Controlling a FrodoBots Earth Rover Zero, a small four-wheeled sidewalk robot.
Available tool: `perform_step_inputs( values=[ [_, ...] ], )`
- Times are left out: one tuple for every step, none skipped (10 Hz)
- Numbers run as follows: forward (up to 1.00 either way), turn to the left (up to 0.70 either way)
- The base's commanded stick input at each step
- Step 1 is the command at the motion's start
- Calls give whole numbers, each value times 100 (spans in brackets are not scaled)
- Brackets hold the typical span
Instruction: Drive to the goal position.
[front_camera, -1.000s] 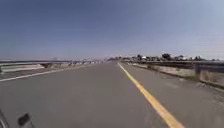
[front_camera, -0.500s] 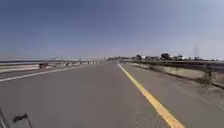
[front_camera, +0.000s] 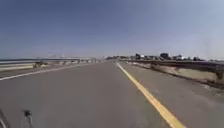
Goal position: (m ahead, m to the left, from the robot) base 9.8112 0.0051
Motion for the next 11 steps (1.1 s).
perform_step_inputs(
  values=[
    [100,0],
    [100,0],
    [100,0],
    [100,0],
    [100,0],
    [100,0],
    [100,0],
    [100,0],
    [100,0],
    [100,0],
    [100,0]
  ],
)
